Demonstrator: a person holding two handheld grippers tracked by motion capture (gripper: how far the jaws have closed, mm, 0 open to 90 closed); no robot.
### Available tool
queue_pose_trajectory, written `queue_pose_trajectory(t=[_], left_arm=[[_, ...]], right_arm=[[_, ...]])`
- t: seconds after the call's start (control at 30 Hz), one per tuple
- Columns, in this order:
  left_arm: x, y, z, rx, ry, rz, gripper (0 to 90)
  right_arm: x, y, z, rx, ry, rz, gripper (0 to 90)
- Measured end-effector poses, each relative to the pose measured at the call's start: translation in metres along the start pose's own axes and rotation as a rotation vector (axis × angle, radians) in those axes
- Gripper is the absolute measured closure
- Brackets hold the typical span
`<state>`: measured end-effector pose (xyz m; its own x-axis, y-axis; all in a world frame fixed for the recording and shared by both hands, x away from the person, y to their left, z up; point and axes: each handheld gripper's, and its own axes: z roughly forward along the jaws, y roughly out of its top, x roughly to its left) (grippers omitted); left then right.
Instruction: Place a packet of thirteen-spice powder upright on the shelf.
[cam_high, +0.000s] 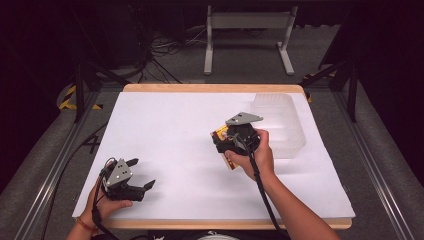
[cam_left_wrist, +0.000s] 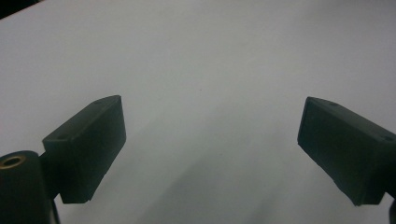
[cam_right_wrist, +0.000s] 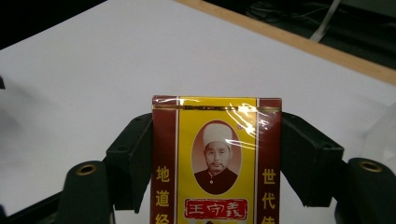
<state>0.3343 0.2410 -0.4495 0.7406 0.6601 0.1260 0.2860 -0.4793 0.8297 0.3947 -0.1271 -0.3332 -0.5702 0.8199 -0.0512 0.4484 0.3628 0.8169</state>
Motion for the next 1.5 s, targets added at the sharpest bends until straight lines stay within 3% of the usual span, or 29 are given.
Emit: queue_pose_trajectory(t=[0.33, 0.8, 1.13, 1.5], left_arm=[[0.002, 0.000, -0.002, -0.014, -0.005, -0.009, 8.3], [0.001, 0.000, -0.001, -0.011, -0.008, -0.004, 8.3], [0.000, 0.000, 0.000, -0.003, -0.015, 0.007, 8.3], [-0.001, 0.000, 0.002, 0.010, -0.019, 0.014, 8.3]], right_arm=[[-0.027, 0.017, -0.019, -0.080, -0.070, 0.009, 32.7], [-0.081, 0.014, -0.024, -0.153, -0.142, 0.095, 32.6], [-0.120, -0.004, -0.017, -0.144, -0.205, 0.152, 32.6], [-0.139, -0.016, -0.012, -0.136, -0.237, 0.177, 32.5]])
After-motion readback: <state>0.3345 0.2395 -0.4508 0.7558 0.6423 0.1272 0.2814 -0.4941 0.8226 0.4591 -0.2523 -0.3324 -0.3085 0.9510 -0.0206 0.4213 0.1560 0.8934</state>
